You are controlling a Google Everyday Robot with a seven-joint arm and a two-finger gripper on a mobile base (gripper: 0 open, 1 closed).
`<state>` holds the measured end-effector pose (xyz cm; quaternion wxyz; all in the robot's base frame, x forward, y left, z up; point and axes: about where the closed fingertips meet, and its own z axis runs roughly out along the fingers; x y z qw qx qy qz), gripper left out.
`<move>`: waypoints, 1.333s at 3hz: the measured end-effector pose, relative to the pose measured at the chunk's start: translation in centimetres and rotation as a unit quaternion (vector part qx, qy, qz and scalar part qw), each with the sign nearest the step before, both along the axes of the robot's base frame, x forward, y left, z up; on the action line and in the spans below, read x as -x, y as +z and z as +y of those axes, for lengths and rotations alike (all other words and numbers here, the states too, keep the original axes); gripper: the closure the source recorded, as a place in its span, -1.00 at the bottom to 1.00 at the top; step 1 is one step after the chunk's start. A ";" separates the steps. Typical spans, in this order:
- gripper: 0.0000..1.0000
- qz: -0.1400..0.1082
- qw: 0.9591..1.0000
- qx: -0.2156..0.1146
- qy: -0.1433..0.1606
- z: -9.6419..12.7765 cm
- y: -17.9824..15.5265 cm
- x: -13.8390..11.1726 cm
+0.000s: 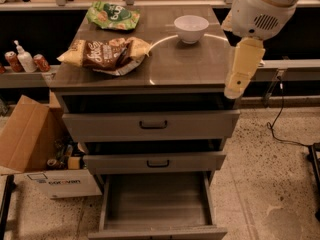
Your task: Place brown chip bag into bottom drawer
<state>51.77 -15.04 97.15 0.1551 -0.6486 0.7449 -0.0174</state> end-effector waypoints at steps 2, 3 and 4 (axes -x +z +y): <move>-1.00 -0.005 1.000 0.017 -0.005 -0.8 0.2 -0.3; -1.00 -0.037 0.999 0.000 -0.015 -0.8 0.9 -0.8; -1.00 -0.065 0.997 -0.033 -0.006 0.9 -0.3 -3.4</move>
Offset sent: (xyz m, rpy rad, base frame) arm -0.0039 -0.0119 -0.0005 -0.0476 0.0267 -0.0088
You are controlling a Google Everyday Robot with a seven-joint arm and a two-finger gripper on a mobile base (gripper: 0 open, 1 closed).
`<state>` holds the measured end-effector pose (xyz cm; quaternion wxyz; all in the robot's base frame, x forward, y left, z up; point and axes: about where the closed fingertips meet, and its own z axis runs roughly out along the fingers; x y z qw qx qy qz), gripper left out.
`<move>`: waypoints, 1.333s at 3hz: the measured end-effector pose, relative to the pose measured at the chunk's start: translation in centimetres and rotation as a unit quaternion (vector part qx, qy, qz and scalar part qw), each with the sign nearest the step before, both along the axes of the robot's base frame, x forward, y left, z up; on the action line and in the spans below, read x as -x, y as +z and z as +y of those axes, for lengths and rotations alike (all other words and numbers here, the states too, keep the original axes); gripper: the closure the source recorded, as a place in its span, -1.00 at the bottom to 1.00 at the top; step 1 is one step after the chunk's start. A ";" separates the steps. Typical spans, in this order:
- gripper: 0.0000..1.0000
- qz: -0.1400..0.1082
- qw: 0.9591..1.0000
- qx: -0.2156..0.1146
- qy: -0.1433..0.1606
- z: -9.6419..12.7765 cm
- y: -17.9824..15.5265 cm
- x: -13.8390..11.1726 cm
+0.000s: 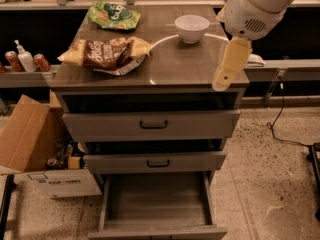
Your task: Place brown chip bag into bottom drawer
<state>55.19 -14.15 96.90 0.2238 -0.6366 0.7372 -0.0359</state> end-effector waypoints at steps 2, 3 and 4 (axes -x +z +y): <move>-1.00 0.014 0.995 -0.083 0.056 5.1 -3.5 -6.2; -1.00 0.014 0.995 -0.084 0.055 5.2 -3.7 -6.3; -1.00 0.001 0.992 -0.101 0.070 6.6 -5.1 -8.9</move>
Offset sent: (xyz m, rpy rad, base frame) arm 0.0925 0.0815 -0.0450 0.2468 0.0406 0.1845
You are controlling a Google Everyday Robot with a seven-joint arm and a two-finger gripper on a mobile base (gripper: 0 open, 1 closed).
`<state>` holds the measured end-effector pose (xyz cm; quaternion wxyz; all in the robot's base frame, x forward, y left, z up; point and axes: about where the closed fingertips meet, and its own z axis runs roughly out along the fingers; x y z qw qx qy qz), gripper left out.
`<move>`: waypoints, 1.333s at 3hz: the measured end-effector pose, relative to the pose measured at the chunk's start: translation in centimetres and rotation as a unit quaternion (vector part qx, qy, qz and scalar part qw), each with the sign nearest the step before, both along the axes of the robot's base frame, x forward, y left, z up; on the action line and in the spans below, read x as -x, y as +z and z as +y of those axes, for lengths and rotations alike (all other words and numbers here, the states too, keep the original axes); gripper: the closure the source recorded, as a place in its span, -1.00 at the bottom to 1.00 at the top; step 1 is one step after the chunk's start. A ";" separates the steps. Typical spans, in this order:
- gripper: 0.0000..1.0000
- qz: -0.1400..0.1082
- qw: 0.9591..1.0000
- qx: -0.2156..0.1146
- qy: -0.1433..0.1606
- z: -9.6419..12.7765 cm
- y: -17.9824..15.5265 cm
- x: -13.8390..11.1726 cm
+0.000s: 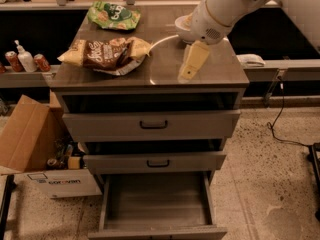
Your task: Place brown chip bag into bottom drawer
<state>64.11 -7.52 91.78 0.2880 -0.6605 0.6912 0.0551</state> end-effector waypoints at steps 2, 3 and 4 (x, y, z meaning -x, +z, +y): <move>-1.00 -0.038 0.998 -0.036 0.041 5.8 -0.8 -6.3; -1.00 -0.056 0.996 -0.038 0.065 8.7 0.4 -7.1; -1.00 -0.054 0.994 -0.033 0.084 11.4 0.4 -7.7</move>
Offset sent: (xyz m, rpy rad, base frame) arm 0.0953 0.0915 -0.0009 0.1087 -0.1248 0.1182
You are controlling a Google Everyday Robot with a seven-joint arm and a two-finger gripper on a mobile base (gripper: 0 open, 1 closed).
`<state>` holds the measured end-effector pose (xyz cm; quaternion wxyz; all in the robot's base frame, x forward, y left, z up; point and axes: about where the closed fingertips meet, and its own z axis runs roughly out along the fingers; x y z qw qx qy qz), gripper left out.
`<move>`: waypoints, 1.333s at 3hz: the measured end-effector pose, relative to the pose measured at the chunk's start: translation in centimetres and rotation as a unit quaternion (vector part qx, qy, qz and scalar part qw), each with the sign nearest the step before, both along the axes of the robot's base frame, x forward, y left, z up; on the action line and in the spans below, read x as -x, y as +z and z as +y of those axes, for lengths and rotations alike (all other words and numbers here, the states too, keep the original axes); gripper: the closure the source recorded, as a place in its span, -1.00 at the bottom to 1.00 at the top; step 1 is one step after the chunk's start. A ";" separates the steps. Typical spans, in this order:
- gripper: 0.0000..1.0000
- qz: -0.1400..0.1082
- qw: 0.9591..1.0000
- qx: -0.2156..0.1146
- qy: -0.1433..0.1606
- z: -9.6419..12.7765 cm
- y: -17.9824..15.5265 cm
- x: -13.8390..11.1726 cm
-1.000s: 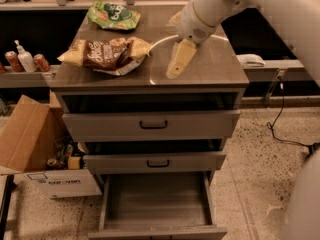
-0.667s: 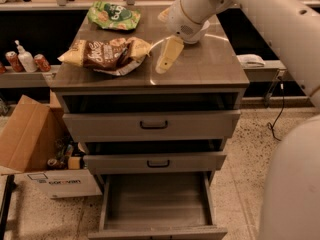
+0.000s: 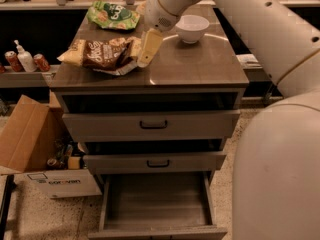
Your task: Place brown chip bag into bottom drawer
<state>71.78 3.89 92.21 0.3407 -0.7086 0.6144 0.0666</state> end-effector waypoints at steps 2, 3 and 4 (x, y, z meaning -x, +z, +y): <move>-1.00 0.023 0.999 0.022 0.026 3.5 -2.1 -1.4; -0.97 0.055 0.997 0.036 0.032 4.5 -5.1 -2.5; -0.49 0.069 0.996 0.041 0.034 4.6 -6.6 -3.0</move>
Offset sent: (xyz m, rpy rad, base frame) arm 0.0287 0.0479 -0.0308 -0.0729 0.0780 0.0689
